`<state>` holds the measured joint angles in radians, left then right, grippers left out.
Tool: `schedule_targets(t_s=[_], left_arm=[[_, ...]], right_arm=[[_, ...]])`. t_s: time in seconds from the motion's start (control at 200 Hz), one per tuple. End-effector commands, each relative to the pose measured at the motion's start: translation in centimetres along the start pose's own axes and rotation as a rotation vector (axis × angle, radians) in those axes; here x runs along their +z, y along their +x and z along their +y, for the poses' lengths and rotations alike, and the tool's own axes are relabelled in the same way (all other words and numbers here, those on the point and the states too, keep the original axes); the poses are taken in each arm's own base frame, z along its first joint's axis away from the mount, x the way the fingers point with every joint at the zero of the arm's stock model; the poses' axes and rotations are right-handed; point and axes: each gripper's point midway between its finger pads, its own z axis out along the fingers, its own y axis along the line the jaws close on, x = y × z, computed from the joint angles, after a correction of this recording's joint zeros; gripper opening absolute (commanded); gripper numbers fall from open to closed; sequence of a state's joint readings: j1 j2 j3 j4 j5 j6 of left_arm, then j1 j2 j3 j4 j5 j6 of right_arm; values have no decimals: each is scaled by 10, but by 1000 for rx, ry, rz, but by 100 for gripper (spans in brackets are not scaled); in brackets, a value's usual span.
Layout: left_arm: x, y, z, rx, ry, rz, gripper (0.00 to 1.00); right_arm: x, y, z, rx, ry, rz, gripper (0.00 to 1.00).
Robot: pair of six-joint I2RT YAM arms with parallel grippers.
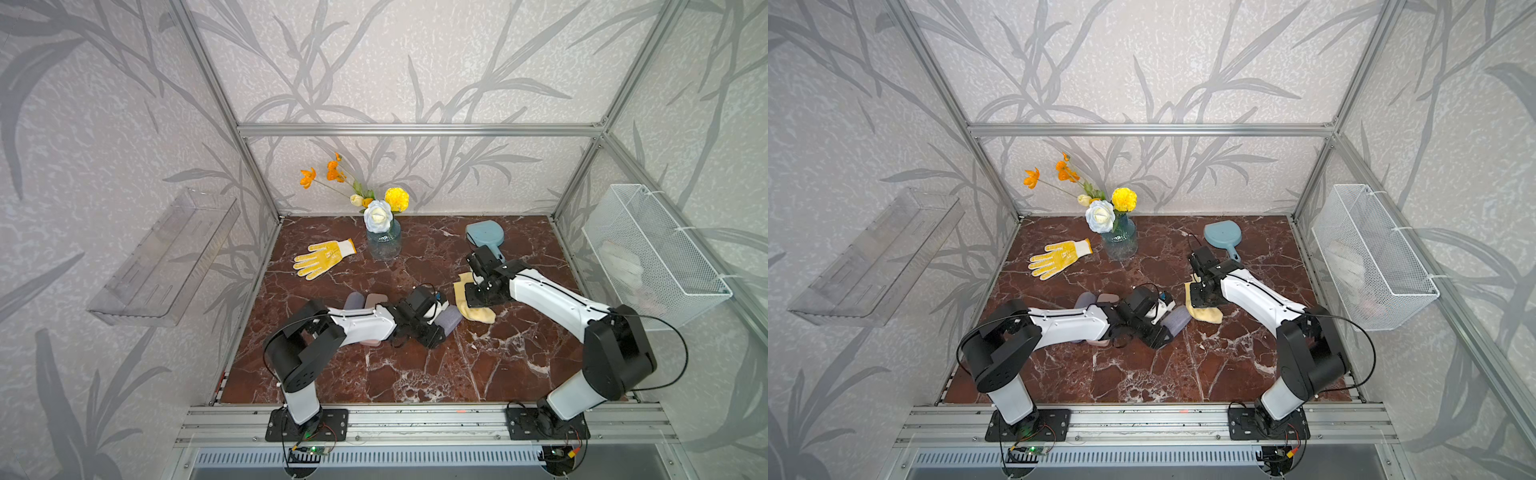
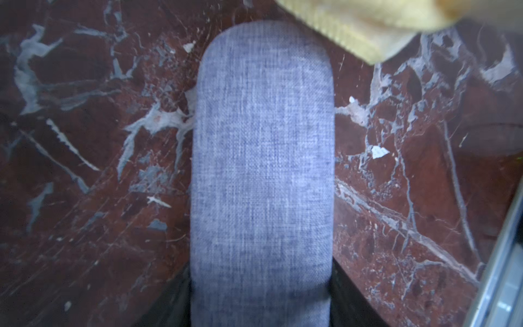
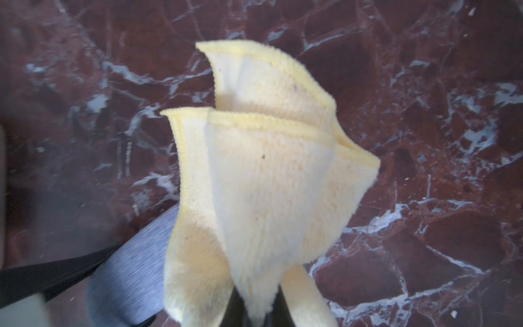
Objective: Wipe the eyeglass case
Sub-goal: Wipe the dirt from the eyeglass case.
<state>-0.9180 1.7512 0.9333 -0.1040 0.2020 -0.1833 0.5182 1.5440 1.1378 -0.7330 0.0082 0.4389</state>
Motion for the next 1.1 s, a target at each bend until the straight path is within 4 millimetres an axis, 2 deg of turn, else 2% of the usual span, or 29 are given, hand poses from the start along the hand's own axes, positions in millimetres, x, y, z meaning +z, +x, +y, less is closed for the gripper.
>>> schedule_targets(t_s=[0.0, 0.06, 0.125, 0.175, 0.275, 0.34, 0.375, 0.415, 0.45, 0.54, 0.64, 0.65, 0.8, 0.88, 0.93, 0.98, 1.1], left_arm=[[-2, 52, 33, 82, -241, 173, 0], [-5, 49, 36, 103, -294, 152, 0], [-9, 47, 38, 121, -344, 131, 0], [-11, 47, 36, 136, -368, 112, 0], [-15, 47, 35, 155, -403, 73, 0], [-16, 47, 33, 175, -417, 50, 0], [-16, 47, 32, 190, -425, 43, 0], [-16, 47, 31, 207, -436, 34, 0], [-17, 46, 30, 225, -447, 24, 0], [-18, 45, 27, 275, -477, 7, 0], [-20, 43, 23, 340, -524, -11, 0], [-20, 43, 22, 345, -529, -13, 0], [-21, 41, 18, 409, -608, -11, 0], [-22, 40, 17, 420, -640, -9, 0], [-23, 40, 18, 416, -662, -10, 0], [-24, 40, 19, 407, -675, -11, 0], [-24, 40, 20, 393, -686, -13, 0]], right_arm=[[2, 27, 42, 66, -213, 118, 0], [18, 40, 57, 136, -306, 182, 0], [36, 51, 59, 181, -346, 245, 0], [49, 56, 47, 202, -317, 268, 0], [64, 49, -1, 216, -182, 269, 0], [57, 31, -36, 138, 7, 208, 0], [48, 19, -49, 83, 105, 170, 0], [36, 6, -57, 16, 202, 127, 0], [22, -7, -55, -27, 242, 83, 0], [0, -28, -19, -83, 159, 10, 0], [-6, -27, 49, -126, -85, 51, 0], [0, -23, 53, -129, -94, 77, 0], [22, 13, 141, -242, -270, 229, 0], [30, 40, 174, -257, -368, 316, 0], [34, 54, 181, -259, -396, 351, 0], [39, 64, 176, -246, -395, 374, 0], [58, 73, 131, -186, -315, 409, 0]])
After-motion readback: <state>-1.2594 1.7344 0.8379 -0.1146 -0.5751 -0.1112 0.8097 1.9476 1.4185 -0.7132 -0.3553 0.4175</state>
